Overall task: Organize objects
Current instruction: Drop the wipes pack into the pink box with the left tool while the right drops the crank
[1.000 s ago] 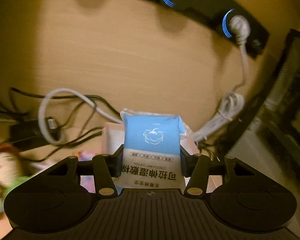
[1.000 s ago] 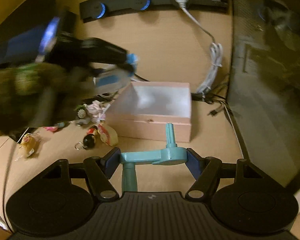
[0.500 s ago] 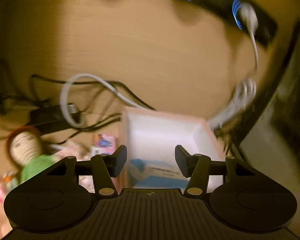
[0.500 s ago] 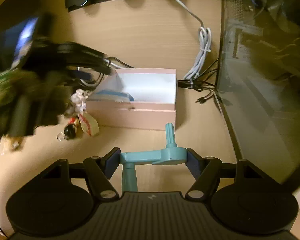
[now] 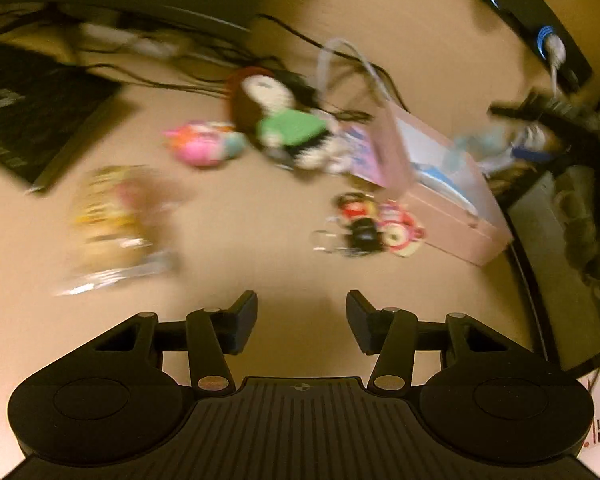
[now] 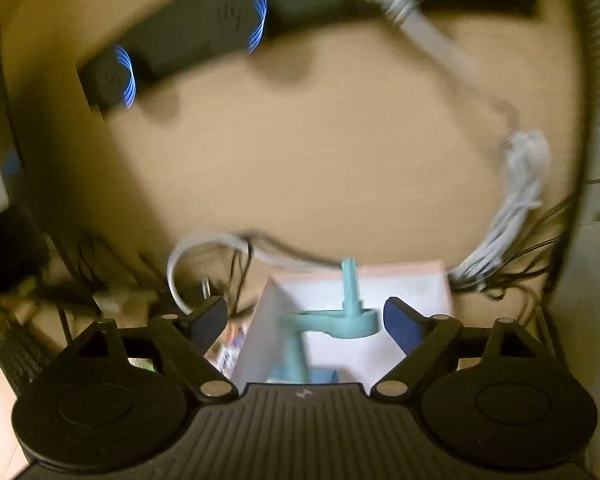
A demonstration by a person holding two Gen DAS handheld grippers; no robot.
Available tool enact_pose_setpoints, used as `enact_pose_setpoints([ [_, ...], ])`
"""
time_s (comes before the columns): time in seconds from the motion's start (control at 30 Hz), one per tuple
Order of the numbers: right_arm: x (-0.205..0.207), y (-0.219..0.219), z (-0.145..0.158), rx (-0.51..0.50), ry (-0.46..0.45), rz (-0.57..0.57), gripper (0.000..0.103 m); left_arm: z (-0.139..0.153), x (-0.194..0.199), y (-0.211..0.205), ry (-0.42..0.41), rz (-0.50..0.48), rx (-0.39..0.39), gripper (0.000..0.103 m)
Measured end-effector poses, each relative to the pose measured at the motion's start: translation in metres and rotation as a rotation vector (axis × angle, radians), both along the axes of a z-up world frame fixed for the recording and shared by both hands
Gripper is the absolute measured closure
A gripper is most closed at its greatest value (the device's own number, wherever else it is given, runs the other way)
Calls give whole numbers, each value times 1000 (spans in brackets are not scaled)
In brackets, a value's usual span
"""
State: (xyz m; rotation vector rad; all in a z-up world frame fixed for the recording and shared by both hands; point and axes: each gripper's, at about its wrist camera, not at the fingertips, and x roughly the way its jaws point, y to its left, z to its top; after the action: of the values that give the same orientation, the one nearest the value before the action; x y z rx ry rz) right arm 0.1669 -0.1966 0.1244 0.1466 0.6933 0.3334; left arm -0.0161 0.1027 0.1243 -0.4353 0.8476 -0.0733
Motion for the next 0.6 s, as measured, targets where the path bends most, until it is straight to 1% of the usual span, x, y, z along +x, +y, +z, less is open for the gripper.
enact_pose_setpoints([
  [0.03,6,8,-10,-44,45,22,23,2,-9,8,-7,18,6,50],
  [0.1,9,16,-29,-74,133,61,46,7,-25,23,-24,48,14,50],
  [0.17,9,19,-52,-78,221,80,55,8,-40,34,-29,79,7,50],
  [0.23,10,20,-68,-58,255,73,55,9,-48,40,-25,104,5,50],
  [0.3,15,21,-73,-21,256,61,55,10,-53,44,-23,124,30,50],
  [0.4,15,35,-79,-56,219,67,55,10,-51,47,-19,157,80,50],
  [0.47,17,42,-82,-69,211,70,55,12,-47,51,-12,181,106,50],
  [0.53,19,40,-81,-51,227,57,55,16,-44,55,-13,190,108,50],
  [0.6,20,27,-72,-10,255,63,55,19,-44,58,-28,181,105,50],
])
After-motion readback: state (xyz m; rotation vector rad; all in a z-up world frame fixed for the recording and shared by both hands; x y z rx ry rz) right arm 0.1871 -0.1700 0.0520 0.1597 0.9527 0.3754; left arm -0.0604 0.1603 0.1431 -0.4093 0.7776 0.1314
